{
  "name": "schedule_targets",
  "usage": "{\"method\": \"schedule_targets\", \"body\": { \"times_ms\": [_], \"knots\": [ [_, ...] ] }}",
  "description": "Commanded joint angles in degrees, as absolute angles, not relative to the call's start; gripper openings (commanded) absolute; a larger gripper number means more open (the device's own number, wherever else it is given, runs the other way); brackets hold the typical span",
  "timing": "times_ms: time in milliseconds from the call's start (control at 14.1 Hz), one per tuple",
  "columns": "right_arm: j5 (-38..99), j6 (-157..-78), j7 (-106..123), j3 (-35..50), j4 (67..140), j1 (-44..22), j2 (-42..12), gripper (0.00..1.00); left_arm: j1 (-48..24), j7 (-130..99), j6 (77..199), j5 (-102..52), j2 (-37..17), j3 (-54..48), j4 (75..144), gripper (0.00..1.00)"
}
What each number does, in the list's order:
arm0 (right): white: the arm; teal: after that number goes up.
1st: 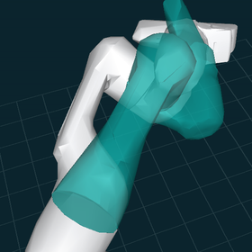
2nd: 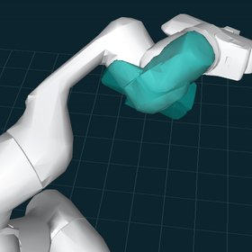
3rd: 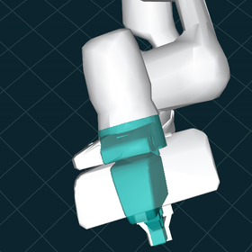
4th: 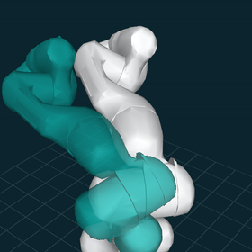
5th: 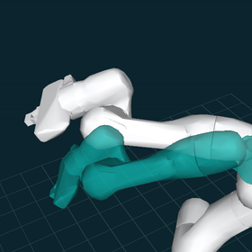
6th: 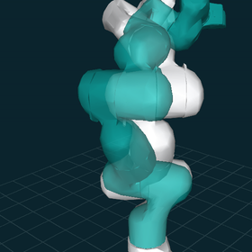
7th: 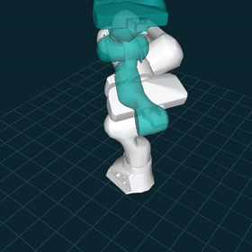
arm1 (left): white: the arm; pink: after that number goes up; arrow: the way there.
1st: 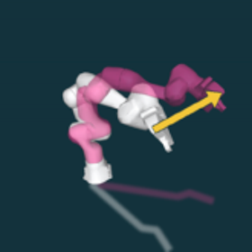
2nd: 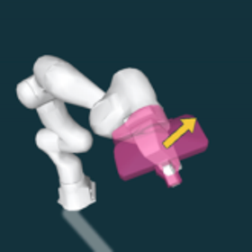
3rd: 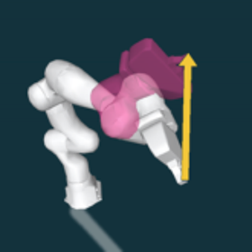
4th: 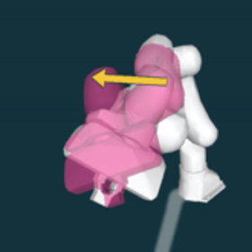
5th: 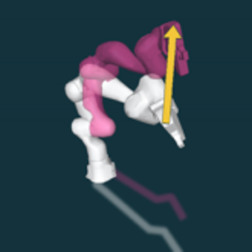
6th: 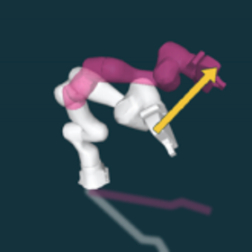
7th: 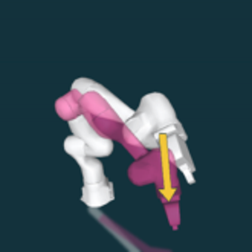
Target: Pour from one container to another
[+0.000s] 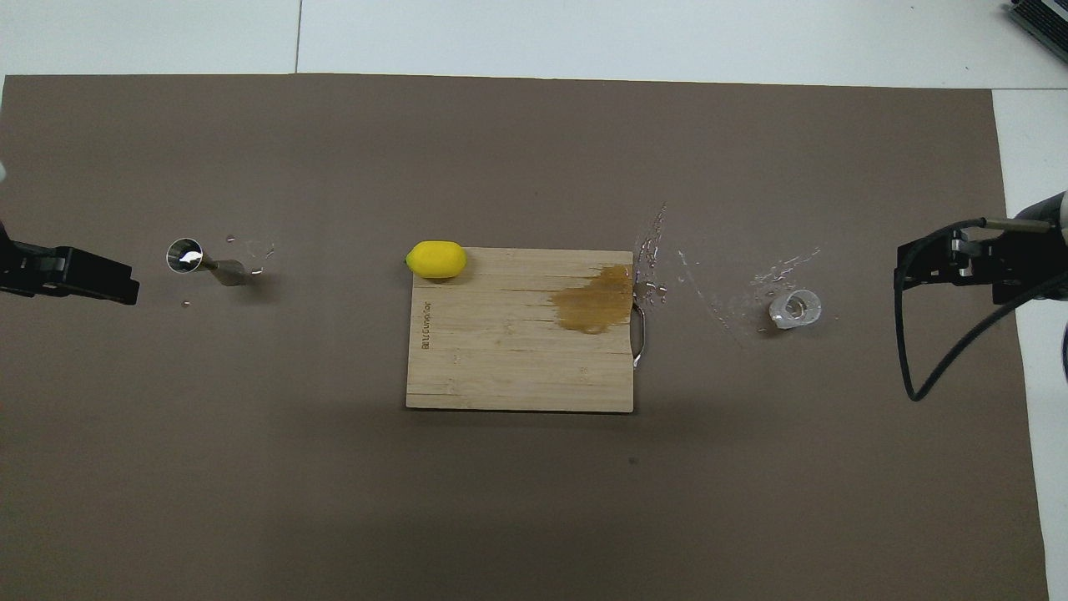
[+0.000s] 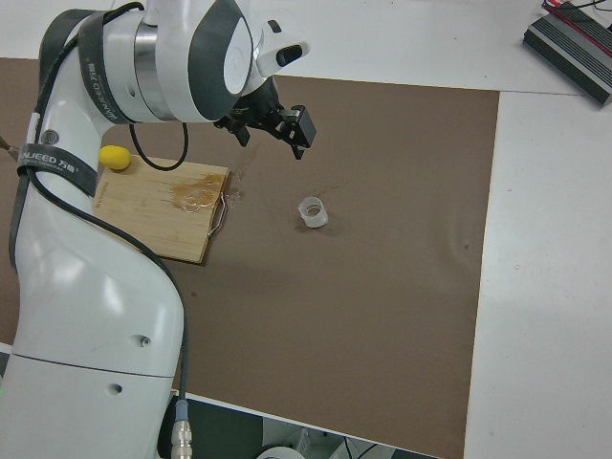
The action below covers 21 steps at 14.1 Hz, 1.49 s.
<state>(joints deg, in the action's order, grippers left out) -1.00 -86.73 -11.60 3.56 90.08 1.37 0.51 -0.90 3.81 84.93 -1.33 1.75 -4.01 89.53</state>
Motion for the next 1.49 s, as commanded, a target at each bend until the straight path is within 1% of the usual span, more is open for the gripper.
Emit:
{"method": "schedule_targets", "body": {
  "times_ms": [0,142,212,425,567,708,992,1275,1416],
  "knots": [
    [-0.7,-87.5,-10.7,3.8,91.5,2.0,1.6,1.00,0.2,4.4,84.4,-1.0,1.4,-2.7,91.6,1.00],
    [-0.7,-87.5,-10.7,3.9,91.5,2.1,1.6,1.00,3.2,4.2,79.9,-3.0,-0.9,-2.5,91.9,1.00],
    [-0.7,-87.5,-10.7,3.8,91.5,2.0,1.6,1.00,5.6,4.0,80.0,-6.3,-1.7,-2.4,92.5,1.00],
    [-0.7,-87.5,-10.7,3.9,91.5,2.0,1.6,1.00,11.7,-3.4,81.6,-14.5,-4.0,-2.2,95.4,1.00],
    [-0.7,-87.5,-10.7,3.9,91.5,2.0,1.6,1.00,14.0,-8.4,85.1,-19.0,-4.4,-1.5,98.9,1.00],
    [-0.7,-87.5,-10.7,3.9,91.5,2.0,1.6,1.00,14.4,-15.4,88.8,-25.0,-4.0,1.3,103.9,1.00],
    [-0.7,-87.5,-10.7,3.8,91.5,2.0,1.6,1.00,14.3,-30.3,95.3,-38.5,-3.5,6.4,111.6,1.00],
    [-0.7,-87.5,-10.7,3.9,91.5,2.0,1.6,1.00,15.0,-44.4,103.0,-52.2,-4.2,8.2,117.8,1.00],
    [-0.7,-87.5,-10.7,3.9,91.4,2.0,1.7,1.00,16.1,-47.6,107.0,-60.3,-4.0,8.2,122.3,1.00]
  ]
}}
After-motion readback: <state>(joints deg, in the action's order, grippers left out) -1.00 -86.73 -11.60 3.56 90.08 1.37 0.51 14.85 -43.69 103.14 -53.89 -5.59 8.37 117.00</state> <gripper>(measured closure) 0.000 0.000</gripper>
